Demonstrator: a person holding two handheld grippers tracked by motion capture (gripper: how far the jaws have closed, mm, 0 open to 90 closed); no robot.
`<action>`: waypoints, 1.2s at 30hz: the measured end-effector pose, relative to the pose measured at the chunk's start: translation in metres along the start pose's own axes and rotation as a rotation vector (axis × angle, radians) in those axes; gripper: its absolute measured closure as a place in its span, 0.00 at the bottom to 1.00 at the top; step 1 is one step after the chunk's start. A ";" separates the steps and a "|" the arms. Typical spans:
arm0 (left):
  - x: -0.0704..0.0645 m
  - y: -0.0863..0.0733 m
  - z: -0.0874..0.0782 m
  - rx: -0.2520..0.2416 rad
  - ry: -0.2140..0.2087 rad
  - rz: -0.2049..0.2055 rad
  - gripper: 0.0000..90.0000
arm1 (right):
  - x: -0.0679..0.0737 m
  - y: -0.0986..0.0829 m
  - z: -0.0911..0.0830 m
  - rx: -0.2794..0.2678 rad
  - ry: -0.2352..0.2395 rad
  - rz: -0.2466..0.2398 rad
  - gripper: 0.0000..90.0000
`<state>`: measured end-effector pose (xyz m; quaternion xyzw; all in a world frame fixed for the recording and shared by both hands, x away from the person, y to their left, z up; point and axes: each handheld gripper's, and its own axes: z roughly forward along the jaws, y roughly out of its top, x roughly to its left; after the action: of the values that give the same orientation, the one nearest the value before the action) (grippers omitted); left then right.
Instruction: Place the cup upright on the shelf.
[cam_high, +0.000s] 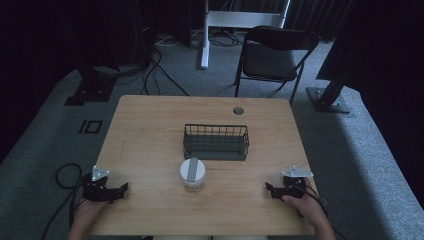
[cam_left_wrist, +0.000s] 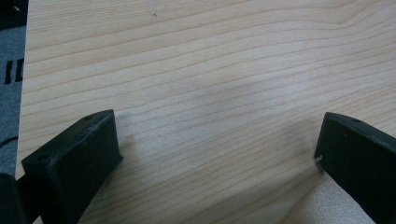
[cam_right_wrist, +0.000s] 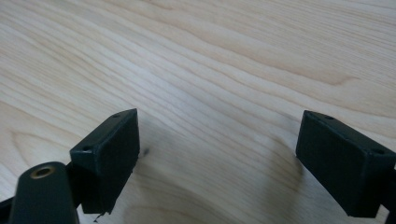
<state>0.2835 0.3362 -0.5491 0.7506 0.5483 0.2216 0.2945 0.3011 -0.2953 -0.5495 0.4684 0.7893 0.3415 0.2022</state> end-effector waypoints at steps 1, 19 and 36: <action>0.000 0.000 0.000 0.000 0.000 0.000 0.00 | 0.001 0.001 0.000 0.000 0.007 -0.001 0.15; 0.000 0.000 0.000 0.000 -0.002 0.001 0.00 | 0.024 0.019 0.007 -0.024 0.077 -0.049 0.15; 0.000 0.000 0.000 0.000 -0.002 0.001 0.00 | 0.055 0.040 0.018 -0.053 0.171 -0.110 0.16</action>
<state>0.2835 0.3361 -0.5490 0.7512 0.5476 0.2208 0.2951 0.3098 -0.2274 -0.5323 0.3878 0.8190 0.3895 0.1648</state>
